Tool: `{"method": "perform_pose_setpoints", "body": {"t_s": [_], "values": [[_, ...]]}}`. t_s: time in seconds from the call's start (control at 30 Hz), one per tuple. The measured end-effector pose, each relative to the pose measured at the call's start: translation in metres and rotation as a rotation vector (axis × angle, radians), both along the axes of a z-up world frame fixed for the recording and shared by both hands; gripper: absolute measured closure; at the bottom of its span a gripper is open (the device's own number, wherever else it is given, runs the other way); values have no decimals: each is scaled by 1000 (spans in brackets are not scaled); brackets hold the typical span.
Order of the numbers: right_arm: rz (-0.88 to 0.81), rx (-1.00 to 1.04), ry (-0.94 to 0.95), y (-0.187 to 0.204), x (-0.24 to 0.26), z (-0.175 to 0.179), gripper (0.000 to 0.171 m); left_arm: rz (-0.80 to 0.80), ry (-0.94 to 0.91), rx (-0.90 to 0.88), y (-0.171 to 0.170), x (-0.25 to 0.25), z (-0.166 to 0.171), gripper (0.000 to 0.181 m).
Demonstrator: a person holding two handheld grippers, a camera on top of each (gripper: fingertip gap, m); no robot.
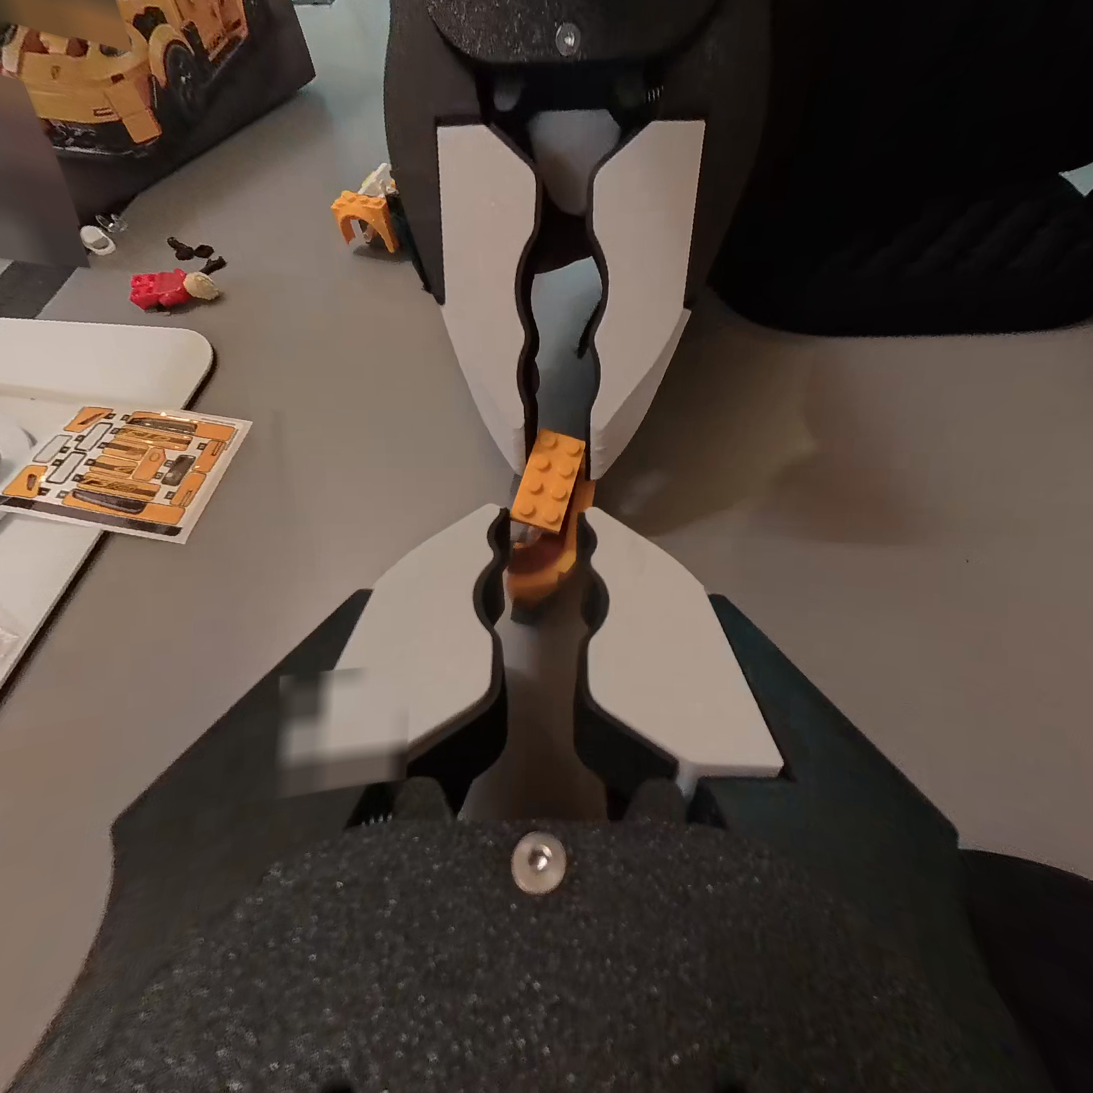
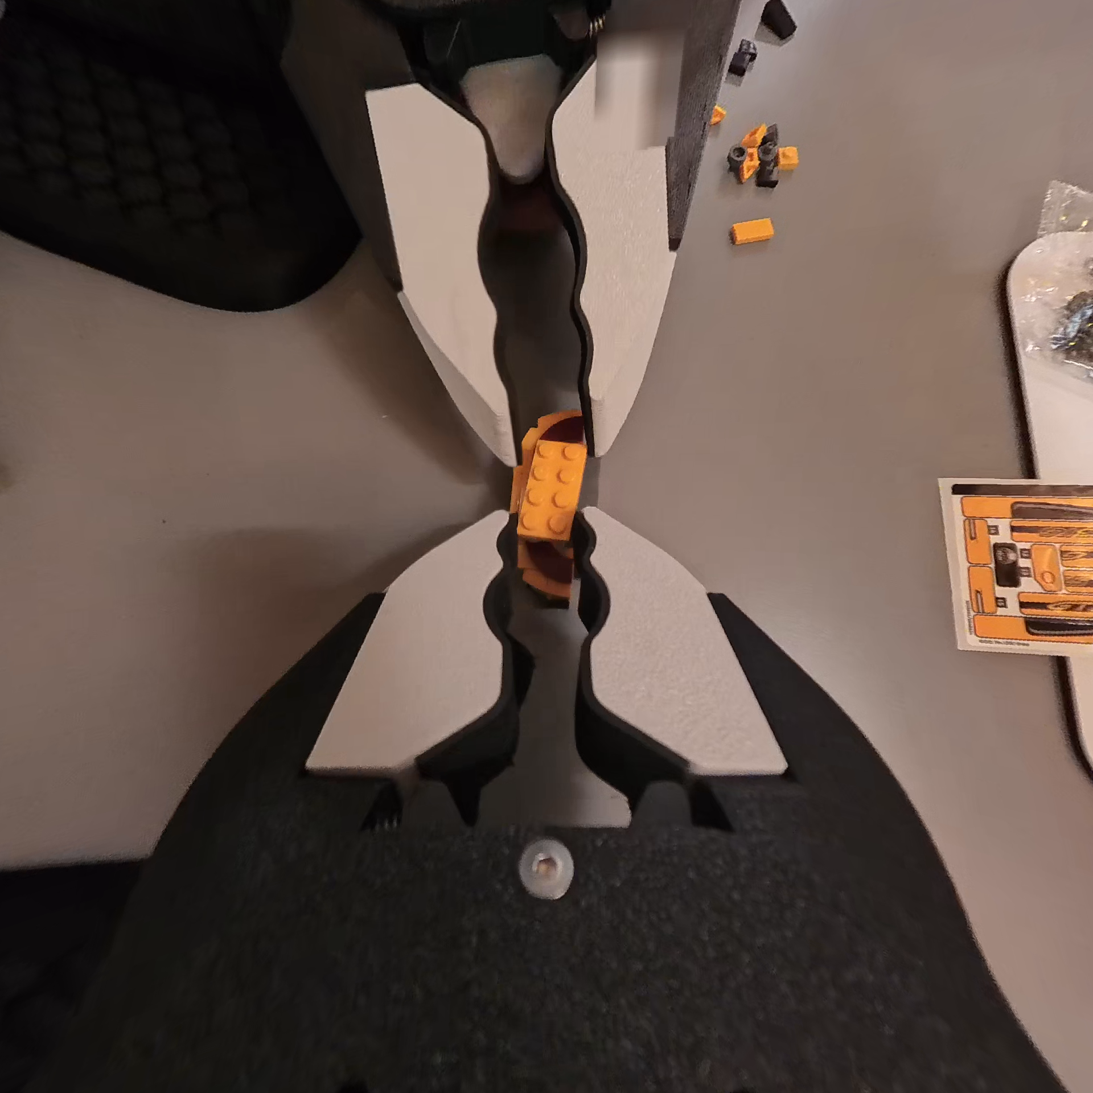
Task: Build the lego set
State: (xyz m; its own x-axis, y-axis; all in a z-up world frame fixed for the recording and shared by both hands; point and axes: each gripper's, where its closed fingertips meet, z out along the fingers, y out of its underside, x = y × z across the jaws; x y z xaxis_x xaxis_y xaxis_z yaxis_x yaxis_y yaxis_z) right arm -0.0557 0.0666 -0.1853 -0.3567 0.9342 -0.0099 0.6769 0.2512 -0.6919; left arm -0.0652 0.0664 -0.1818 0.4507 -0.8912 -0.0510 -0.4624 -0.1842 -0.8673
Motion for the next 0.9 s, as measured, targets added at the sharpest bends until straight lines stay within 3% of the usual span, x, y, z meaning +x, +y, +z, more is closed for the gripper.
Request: {"method": "perform_pose_setpoints", "body": {"t_s": [0.57, 0.9], "values": [[-9, 26, 33, 5, 2, 4, 149, 13, 12, 5, 1, -1, -1, 165], [-3, 24, 35, 3, 2, 1, 155, 9, 19, 7, 0, -1, -2, 165]]}}
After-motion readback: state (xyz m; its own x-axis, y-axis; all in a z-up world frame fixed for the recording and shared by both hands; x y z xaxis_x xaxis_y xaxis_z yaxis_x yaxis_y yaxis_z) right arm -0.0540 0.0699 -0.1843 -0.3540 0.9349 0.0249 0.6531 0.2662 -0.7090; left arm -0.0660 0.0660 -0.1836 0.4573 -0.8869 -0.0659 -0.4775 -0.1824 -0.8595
